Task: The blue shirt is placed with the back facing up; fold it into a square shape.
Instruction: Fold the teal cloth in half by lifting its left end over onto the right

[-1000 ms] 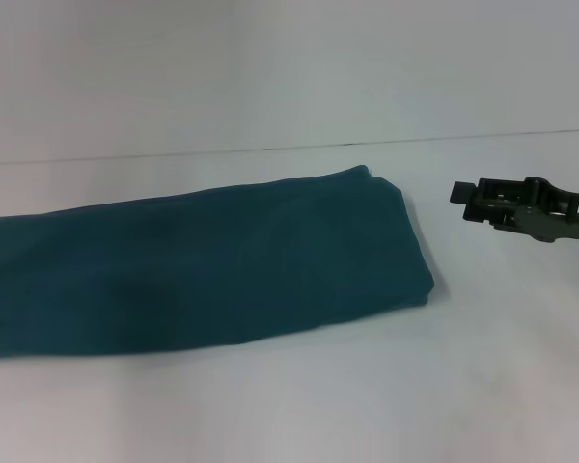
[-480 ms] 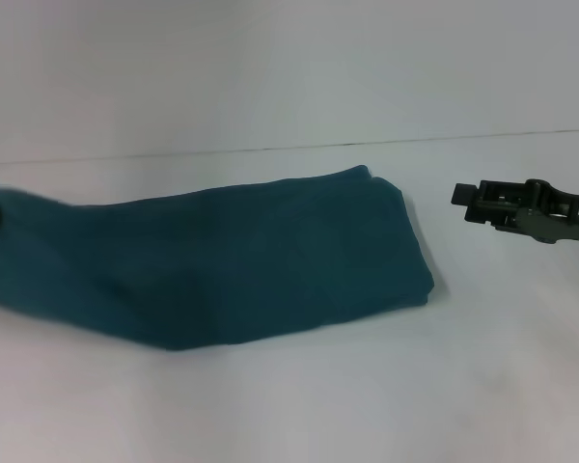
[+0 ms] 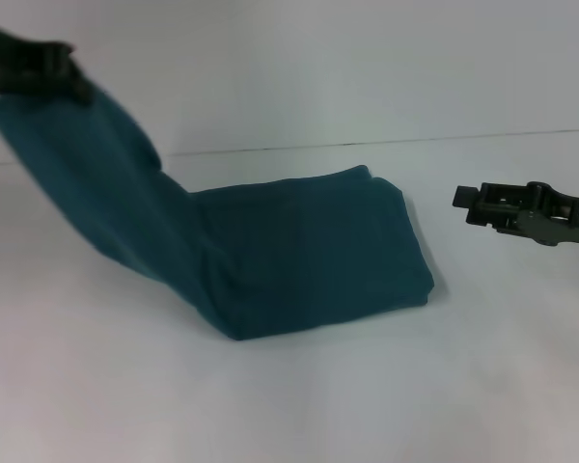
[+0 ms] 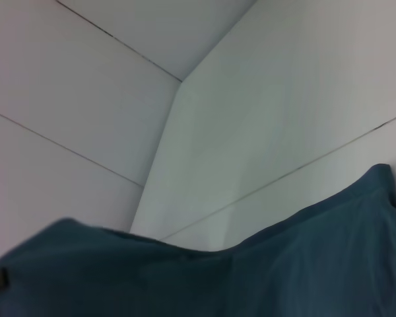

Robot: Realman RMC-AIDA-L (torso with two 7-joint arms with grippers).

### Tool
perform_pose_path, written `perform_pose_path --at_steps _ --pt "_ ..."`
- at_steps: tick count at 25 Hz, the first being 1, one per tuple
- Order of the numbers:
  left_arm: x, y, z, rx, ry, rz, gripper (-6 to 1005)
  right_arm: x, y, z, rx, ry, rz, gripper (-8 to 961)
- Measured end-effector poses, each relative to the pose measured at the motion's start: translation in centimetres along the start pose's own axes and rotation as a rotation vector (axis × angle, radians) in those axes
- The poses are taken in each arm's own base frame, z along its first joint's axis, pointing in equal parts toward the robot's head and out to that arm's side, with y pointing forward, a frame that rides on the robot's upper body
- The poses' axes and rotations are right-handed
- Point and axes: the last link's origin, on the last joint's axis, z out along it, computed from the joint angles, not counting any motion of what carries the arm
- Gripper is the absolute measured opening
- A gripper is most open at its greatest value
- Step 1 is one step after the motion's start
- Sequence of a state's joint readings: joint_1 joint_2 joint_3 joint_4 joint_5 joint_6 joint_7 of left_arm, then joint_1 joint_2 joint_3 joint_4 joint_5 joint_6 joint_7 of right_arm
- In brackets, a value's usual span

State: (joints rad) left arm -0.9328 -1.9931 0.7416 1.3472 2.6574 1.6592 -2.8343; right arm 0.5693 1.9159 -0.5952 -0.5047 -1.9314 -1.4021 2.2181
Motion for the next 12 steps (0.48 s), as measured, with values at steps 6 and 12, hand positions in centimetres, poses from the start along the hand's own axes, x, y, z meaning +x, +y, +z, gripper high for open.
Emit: perform_pose_path --at_steps 6,12 --pt "1.4 4.7 2.1 -0.032 -0.021 0.133 32 0.1 -0.1 0.0 0.008 0.000 0.001 568" --pt "1.2 8.8 5.3 -0.051 -0.047 0.260 33 0.1 -0.3 0.1 0.022 0.014 -0.001 568"
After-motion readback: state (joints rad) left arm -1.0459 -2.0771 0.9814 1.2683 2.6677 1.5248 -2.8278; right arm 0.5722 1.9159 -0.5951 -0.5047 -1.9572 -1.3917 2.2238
